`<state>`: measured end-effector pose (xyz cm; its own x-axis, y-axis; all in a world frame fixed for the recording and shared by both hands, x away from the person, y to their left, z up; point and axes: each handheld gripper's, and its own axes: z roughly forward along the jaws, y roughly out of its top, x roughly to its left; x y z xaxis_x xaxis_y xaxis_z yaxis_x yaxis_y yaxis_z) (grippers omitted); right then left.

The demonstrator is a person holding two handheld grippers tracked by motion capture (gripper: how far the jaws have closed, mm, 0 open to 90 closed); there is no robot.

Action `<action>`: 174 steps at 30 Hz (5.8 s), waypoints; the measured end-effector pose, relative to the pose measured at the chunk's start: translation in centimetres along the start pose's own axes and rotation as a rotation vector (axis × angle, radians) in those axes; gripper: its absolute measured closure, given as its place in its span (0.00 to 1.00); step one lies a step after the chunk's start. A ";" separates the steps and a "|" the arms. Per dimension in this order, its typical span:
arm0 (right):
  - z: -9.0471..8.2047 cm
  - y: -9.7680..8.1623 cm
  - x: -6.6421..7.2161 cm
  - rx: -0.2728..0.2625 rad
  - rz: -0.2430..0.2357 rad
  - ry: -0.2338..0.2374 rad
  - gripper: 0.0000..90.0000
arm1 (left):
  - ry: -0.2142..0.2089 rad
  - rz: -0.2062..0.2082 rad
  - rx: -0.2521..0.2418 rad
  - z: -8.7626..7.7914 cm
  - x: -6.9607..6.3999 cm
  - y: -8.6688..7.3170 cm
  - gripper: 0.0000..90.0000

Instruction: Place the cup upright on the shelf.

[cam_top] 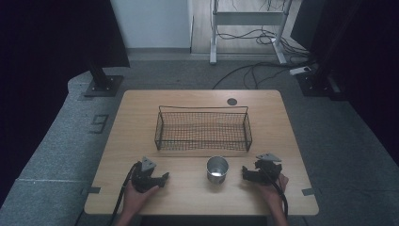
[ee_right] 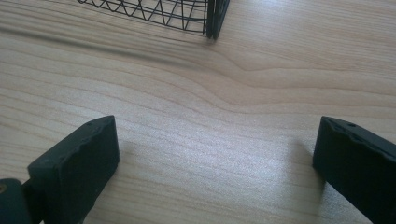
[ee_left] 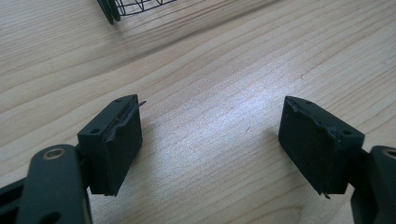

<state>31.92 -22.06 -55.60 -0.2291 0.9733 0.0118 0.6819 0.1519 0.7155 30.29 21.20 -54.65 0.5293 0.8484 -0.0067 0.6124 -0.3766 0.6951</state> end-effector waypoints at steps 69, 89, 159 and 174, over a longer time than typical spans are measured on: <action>-7.3 3.0 5.8 -0.266 -0.049 0.303 0.08 | 0.000 0.001 0.000 0.0 0.0 0.0 0.24; -6.4 3.3 8.6 -0.251 -0.085 0.353 0.07 | 0.000 0.001 0.000 0.0 0.0 0.0 0.24; -5.5 3.6 9.9 -0.253 -0.181 0.326 0.15 | 0.000 0.001 0.000 0.0 0.0 0.0 0.24; -6.9 4.1 9.4 -0.283 -0.177 0.316 0.15 | 0.000 0.001 0.000 0.0 0.0 0.0 0.24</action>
<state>27.75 -13.47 -47.75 -0.5555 0.8298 0.0538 0.4071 0.2150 0.8877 30.32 21.17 -54.64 0.5300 0.8480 -0.0058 0.6120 -0.3778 0.6948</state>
